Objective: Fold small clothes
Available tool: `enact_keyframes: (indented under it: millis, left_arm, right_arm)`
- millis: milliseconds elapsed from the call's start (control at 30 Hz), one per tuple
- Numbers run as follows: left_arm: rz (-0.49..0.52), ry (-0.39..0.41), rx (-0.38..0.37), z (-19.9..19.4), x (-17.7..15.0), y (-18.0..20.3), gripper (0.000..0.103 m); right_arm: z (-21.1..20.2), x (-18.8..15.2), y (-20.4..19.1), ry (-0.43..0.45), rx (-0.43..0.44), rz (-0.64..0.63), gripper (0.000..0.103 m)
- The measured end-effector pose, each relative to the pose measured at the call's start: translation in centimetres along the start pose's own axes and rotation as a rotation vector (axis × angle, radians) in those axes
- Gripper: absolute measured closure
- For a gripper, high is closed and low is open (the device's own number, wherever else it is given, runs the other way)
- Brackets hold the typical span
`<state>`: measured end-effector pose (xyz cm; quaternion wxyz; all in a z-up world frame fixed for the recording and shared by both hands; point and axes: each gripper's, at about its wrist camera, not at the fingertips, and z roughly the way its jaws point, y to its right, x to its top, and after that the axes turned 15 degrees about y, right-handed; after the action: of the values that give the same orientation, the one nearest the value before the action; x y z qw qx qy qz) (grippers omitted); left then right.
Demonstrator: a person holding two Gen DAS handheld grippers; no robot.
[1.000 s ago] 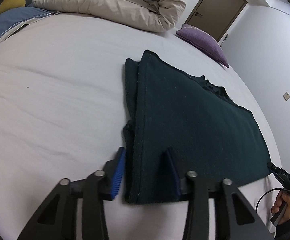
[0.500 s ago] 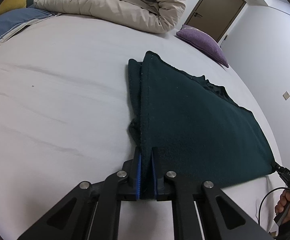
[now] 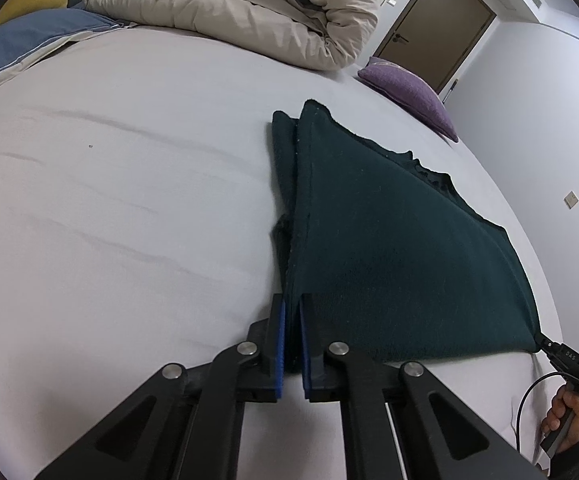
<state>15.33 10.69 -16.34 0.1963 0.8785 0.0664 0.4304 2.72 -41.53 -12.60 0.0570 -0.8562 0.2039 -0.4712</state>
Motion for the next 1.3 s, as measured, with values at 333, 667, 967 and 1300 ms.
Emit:
enact_keyframes:
  millis: [333, 667, 967, 1300]
  left_arm:
    - [0.005, 0.005, -0.005, -0.2, -0.1, -0.1, 0.096]
    - [-0.01, -0.002, -0.006, -0.4, -0.3, -0.3, 0.091]
    - [0.0, 0.099, 0.043, -3.4, 3.4, 0.9, 0.075]
    - [0.257, 0.157, -0.026, 7.3, 9.4, 12.5, 0.063]
  right_arm:
    - [0.3, -0.2, 0.5, -0.013, -0.007, 0.013, 0.098]
    - [1.0, -0.4, 0.7, -0.04, 0.001, 0.005, 0.098]
    - [-1.0, 2.1, 0.7, 0.021, -0.079, 0.02, 0.066]
    - [7.7, 8.4, -12.1, 0.008, 0.346, 0.029, 0.053]
